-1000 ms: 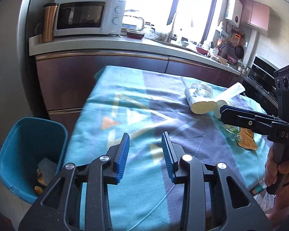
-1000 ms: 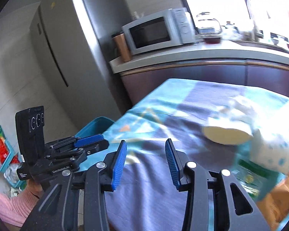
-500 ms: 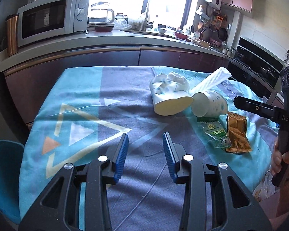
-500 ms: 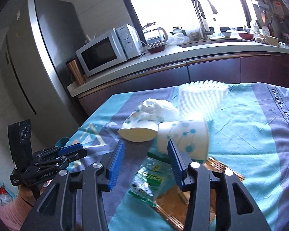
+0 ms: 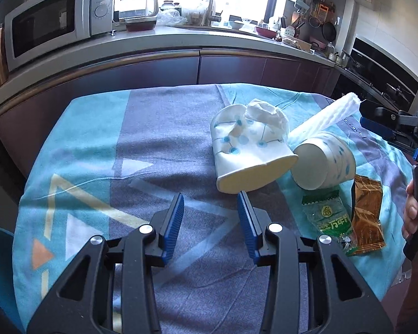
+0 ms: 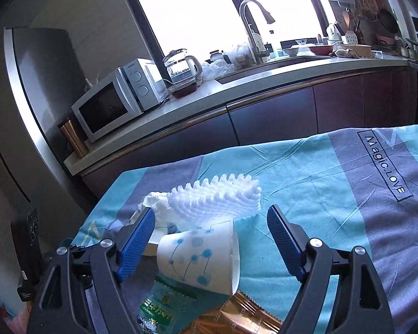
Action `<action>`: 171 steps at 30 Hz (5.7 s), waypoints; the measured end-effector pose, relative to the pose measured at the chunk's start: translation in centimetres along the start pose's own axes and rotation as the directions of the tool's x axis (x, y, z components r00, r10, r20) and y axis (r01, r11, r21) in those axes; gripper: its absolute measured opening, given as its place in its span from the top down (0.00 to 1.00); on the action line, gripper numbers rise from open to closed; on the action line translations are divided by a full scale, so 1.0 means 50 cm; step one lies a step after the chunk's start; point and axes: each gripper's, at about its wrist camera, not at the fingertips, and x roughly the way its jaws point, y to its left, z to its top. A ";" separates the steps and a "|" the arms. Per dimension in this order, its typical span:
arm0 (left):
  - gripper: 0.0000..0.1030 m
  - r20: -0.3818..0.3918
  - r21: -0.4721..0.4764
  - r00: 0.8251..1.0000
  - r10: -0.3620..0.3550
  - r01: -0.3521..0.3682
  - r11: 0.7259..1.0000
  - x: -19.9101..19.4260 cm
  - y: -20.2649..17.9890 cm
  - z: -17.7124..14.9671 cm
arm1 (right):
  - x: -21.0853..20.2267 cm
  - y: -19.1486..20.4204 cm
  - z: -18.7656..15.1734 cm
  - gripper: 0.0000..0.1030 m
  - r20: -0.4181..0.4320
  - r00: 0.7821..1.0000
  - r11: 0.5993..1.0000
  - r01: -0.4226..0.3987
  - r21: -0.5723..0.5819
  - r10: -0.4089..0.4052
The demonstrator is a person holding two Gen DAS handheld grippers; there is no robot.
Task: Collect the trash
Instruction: 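Grasp the white container with the left tool while the right tool grasps the foam net, then carry the container and foam net to the teal bin and open both tools, then move both open tools back over the table toward the wrappers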
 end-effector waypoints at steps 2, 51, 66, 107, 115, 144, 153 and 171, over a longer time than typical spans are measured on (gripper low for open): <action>0.61 0.000 0.015 1.000 -0.005 0.005 1.000 0.003 -0.007 0.011 | 0.003 -0.004 0.009 0.19 0.002 1.000 1.000 -0.013 0.006 0.013; 0.96 0.161 -0.091 0.986 0.052 -0.038 0.995 -0.235 0.082 -0.081 | -0.086 0.136 -0.034 0.90 0.044 0.962 0.961 -0.264 -0.085 0.268; 0.96 0.202 -0.190 0.970 0.137 -0.099 0.977 -0.351 0.166 -0.154 | -0.041 0.267 -0.077 0.90 -0.059 0.908 0.900 -0.419 -0.118 0.415; 0.96 0.163 -0.439 0.889 0.427 -0.322 0.839 -0.529 0.413 -0.298 | 0.141 0.600 -0.130 0.90 -0.337 0.739 0.727 -0.660 -0.189 0.583; 0.96 0.112 -0.471 0.879 0.463 -0.364 0.804 -0.516 0.462 -0.324 | 0.186 0.648 -0.155 0.90 -0.396 0.726 0.718 -0.667 -0.202 0.563; 0.96 -0.069 -0.515 0.869 0.490 -0.452 0.729 -0.382 0.575 -0.372 | 0.336 0.775 -0.242 0.88 -0.554 0.729 0.742 -0.614 -0.270 0.401; 0.93 -0.111 -0.506 0.863 0.493 -0.476 0.719 -0.327 0.588 -0.367 | 0.359 0.795 -0.262 0.75 -0.589 0.715 0.746 -0.611 -0.265 0.376; 0.78 -0.073 -0.519 0.878 0.474 -0.439 0.733 -0.334 0.571 -0.367 | 0.364 0.791 -0.263 0.60 -0.597 0.705 0.737 -0.623 -0.261 0.384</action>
